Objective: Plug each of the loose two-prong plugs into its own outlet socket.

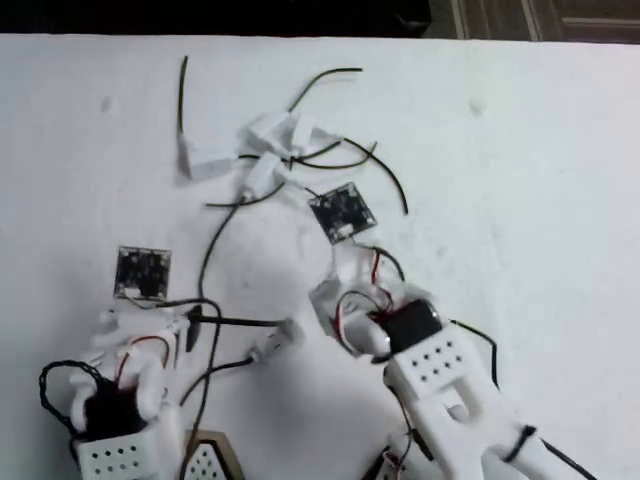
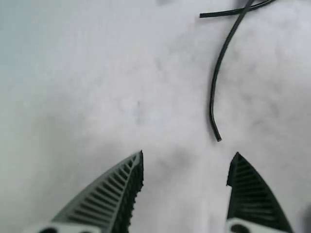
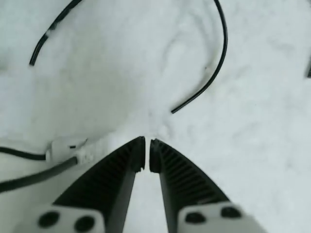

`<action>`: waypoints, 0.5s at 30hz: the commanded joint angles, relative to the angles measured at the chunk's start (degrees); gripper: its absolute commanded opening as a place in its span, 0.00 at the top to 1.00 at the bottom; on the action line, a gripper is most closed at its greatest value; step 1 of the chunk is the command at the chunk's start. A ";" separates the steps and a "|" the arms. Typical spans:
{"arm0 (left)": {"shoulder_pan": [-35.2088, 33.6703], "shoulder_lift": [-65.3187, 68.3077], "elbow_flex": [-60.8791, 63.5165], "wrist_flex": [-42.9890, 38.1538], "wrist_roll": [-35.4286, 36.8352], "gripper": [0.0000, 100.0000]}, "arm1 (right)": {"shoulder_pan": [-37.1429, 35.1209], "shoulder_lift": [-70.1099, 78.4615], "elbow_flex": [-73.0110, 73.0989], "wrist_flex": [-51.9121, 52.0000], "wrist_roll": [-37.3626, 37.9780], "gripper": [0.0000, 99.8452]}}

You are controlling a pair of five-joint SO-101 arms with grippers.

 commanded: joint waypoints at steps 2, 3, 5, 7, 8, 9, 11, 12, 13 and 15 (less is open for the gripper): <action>3.56 -0.57 -5.98 2.46 -5.89 0.71 | 0.84 7.25 -0.18 -8.04 -4.92 0.98; 3.91 -0.57 -7.82 4.13 -6.86 0.71 | 1.54 8.92 -0.18 -9.27 -5.19 0.98; 4.53 -0.57 -11.52 6.86 -8.35 0.71 | 3.38 12.26 -0.26 -12.53 -5.36 0.98; 4.70 -0.57 -13.01 7.65 -9.93 0.71 | 5.76 14.99 -0.35 -15.96 -5.36 0.98; 4.70 -0.48 -13.01 7.91 -10.99 0.69 | 7.16 16.04 -0.44 -17.54 -5.36 0.98; 4.70 -0.48 -12.92 8.09 -11.78 0.68 | 8.31 16.84 -0.44 -18.95 -5.36 0.98; 4.88 0.31 -12.84 8.97 -12.84 0.65 | 10.42 18.07 -0.44 -21.14 -5.36 0.98; 5.67 1.54 -12.84 8.97 -13.36 0.65 | 11.21 18.51 -0.44 -22.02 -5.36 0.98; 6.81 3.21 -12.92 8.79 -13.80 0.65 | 11.91 18.77 -0.44 -22.64 -5.36 0.98; 9.80 7.43 -13.27 7.56 -13.63 0.64 | 12.53 18.95 -0.44 -23.16 -5.36 0.98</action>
